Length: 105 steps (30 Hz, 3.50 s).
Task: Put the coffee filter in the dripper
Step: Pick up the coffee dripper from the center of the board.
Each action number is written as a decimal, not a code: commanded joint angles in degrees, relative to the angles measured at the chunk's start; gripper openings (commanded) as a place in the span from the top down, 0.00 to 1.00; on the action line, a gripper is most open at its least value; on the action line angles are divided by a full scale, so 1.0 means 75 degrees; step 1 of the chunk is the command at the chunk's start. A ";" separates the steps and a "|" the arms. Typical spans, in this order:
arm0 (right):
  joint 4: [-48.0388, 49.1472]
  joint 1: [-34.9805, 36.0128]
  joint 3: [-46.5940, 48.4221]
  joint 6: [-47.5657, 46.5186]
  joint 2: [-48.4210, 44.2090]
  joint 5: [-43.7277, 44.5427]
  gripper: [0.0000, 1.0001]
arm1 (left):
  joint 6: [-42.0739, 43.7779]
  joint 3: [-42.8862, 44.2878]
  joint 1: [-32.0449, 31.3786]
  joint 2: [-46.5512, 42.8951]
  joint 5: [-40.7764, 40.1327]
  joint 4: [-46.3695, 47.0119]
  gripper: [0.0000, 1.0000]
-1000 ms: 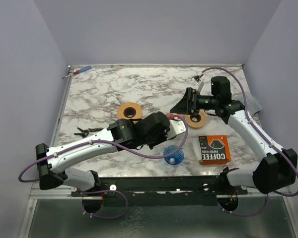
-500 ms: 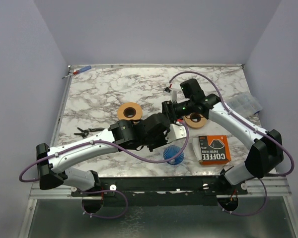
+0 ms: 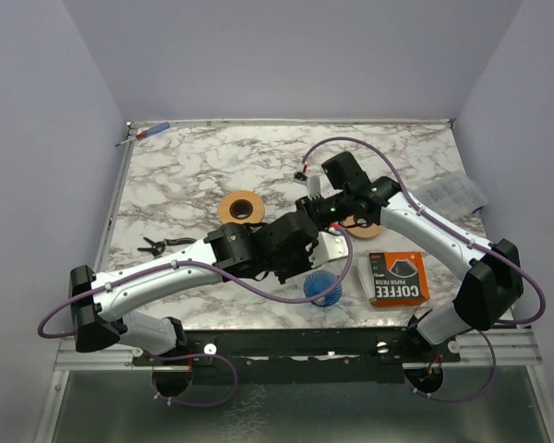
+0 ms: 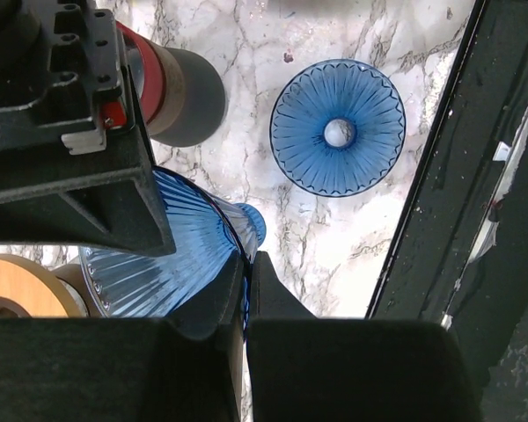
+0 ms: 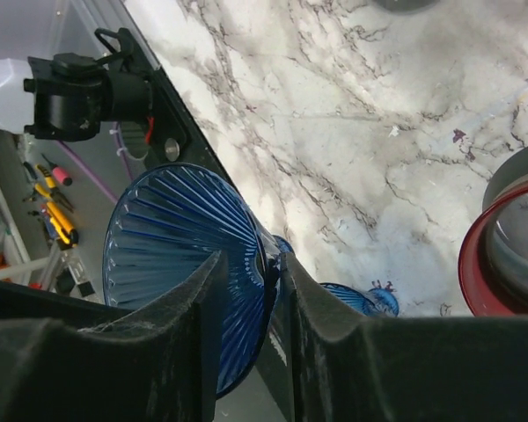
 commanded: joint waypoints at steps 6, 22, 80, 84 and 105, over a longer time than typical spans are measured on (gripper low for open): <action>-0.0071 0.0119 0.0215 -0.0181 -0.0180 0.0864 0.97 | -0.0064 0.0002 -0.0056 0.0126 0.0182 0.0173 1.00; 0.0416 0.0109 -0.0113 0.0220 -0.0708 0.2058 1.00 | -0.1572 0.0826 -0.0059 0.0042 -0.1513 0.0356 0.01; 0.1304 0.0107 -0.0630 0.0842 -0.1560 0.2695 0.54 | -0.5919 -0.1420 0.3069 -0.0088 0.1593 0.2247 1.00; 0.1487 0.0072 -0.0621 0.0959 -0.1686 0.2668 0.27 | -0.5851 -0.1407 0.3111 -0.0120 0.1595 0.2247 1.00; 0.2592 -0.2135 -0.1873 0.1869 -0.2824 0.0585 0.00 | -0.5367 -0.1535 0.4285 -0.0762 0.2471 0.2634 1.00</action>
